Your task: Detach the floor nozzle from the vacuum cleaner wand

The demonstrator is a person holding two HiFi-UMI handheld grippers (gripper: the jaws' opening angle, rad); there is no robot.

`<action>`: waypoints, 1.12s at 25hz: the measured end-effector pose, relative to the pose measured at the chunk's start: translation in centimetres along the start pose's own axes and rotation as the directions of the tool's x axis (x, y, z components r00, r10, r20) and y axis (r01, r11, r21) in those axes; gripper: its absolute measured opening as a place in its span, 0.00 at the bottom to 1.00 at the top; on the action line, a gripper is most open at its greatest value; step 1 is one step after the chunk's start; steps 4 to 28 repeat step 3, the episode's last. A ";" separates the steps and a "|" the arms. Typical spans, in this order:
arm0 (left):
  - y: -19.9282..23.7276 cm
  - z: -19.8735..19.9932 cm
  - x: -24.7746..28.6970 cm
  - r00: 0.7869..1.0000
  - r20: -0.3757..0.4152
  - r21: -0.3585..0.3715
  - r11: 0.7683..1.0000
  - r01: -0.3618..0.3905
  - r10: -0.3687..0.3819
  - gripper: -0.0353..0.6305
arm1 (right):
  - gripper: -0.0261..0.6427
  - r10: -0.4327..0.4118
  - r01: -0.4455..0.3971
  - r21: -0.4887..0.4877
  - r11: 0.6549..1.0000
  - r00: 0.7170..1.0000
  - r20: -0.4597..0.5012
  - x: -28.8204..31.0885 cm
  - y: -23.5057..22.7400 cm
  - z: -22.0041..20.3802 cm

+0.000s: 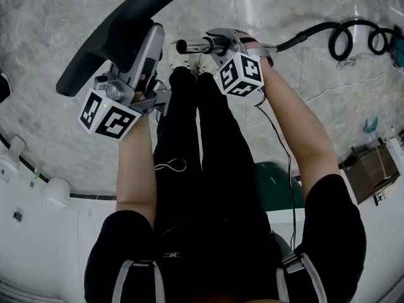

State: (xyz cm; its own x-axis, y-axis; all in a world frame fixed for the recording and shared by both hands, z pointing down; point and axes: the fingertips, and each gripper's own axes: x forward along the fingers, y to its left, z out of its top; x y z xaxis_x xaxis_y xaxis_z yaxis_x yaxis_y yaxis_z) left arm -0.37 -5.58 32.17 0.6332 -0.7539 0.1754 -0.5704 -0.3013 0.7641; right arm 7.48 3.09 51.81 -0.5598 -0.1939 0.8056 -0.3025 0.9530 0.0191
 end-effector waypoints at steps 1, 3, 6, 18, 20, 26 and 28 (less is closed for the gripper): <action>0.0 -0.3 0.1 1.000 -0.001 -0.005 1.000 0.003 -0.003 0.24 | 0.17 0.001 -0.001 -0.002 1.000 1.000 0.001 0.0 0.1 -0.1; -0.1 -0.8 0.2 1.000 -0.005 -0.011 1.000 0.007 -0.007 0.24 | 0.17 0.002 -0.002 -0.005 1.000 1.000 0.002 0.1 0.1 -0.3; -0.1 -0.8 0.2 1.000 -0.005 -0.011 1.000 0.007 -0.007 0.24 | 0.17 0.002 -0.002 -0.005 1.000 1.000 0.002 0.1 0.1 -0.3; -0.1 -0.8 0.2 1.000 -0.005 -0.011 1.000 0.007 -0.007 0.24 | 0.17 0.002 -0.002 -0.005 1.000 1.000 0.002 0.1 0.1 -0.3; -0.1 -0.8 0.2 1.000 -0.005 -0.011 1.000 0.007 -0.007 0.24 | 0.17 0.002 -0.002 -0.005 1.000 1.000 0.002 0.1 0.1 -0.3; -0.1 -0.8 0.2 1.000 -0.005 -0.011 1.000 0.007 -0.007 0.24 | 0.17 0.002 -0.002 -0.005 1.000 1.000 0.002 0.1 0.1 -0.3; -0.1 -0.8 0.2 1.000 -0.005 -0.011 1.000 0.007 -0.007 0.24 | 0.17 0.002 -0.002 -0.005 1.000 1.000 0.002 0.1 0.1 -0.3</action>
